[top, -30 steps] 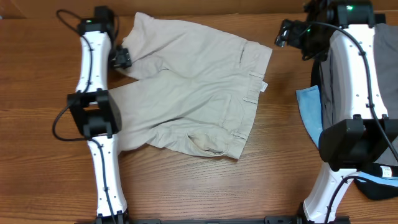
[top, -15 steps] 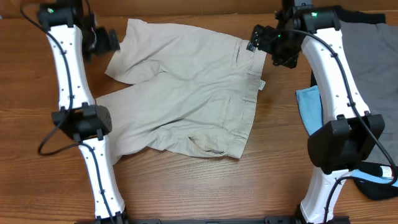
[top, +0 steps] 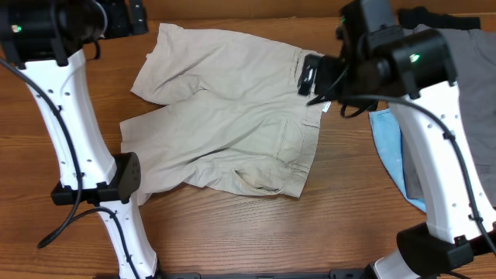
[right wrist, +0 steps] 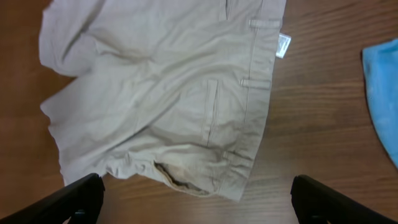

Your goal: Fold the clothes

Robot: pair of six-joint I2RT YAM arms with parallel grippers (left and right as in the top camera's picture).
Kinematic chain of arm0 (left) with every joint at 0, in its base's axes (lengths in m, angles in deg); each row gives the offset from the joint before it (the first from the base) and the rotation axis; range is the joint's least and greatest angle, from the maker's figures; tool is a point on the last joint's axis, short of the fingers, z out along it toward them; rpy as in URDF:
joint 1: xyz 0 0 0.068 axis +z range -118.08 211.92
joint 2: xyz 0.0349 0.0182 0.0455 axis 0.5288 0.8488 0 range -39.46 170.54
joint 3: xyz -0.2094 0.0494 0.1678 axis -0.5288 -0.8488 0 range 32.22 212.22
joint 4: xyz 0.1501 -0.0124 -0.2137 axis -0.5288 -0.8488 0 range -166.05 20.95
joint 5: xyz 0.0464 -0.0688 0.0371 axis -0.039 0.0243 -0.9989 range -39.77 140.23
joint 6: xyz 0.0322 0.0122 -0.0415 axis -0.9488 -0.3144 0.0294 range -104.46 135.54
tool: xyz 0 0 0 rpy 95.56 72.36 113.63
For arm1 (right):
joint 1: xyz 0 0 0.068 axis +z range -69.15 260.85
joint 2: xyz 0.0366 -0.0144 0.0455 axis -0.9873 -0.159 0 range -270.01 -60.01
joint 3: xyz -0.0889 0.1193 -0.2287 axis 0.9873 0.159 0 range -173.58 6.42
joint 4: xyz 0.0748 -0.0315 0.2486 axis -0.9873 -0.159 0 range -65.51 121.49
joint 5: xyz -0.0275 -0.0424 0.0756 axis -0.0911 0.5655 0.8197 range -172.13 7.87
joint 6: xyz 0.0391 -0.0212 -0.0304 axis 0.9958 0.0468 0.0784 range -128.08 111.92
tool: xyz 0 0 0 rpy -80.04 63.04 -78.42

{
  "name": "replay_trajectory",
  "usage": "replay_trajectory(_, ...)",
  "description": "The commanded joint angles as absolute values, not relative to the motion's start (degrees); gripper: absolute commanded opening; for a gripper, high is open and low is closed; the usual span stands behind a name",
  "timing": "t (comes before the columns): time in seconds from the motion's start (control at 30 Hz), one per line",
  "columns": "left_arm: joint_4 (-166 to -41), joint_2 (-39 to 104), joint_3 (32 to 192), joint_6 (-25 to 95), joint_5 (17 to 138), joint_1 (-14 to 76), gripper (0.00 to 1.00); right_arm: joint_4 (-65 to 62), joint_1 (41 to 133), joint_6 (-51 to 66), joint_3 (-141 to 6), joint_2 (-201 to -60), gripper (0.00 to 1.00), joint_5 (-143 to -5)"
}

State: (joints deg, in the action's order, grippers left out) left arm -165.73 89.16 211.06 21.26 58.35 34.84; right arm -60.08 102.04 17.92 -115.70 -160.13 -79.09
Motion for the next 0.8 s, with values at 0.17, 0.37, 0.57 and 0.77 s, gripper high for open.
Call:
replay_trajectory(0.17,-165.87,89.00,208.97,15.79,55.75,32.39,1.00,-52.06,107.20,23.93,-97.52,-159.01,1.00,-82.15)
replay_trajectory(0.37,-165.87,89.00,201.05,14.64,56.34,32.11,1.00,-40.52,106.98,23.93,-80.93,-159.01,1.00,-77.01)
replay_trajectory(0.57,-165.87,88.54,190.04,14.64,58.17,29.20,1.00,-36.67,106.74,23.47,-74.24,-158.77,1.00,-75.76)
replay_trajectory(0.77,-165.87,84.83,185.91,14.64,55.11,27.32,1.00,-27.80,106.48,20.00,-64.19,-158.77,1.00,-70.76)
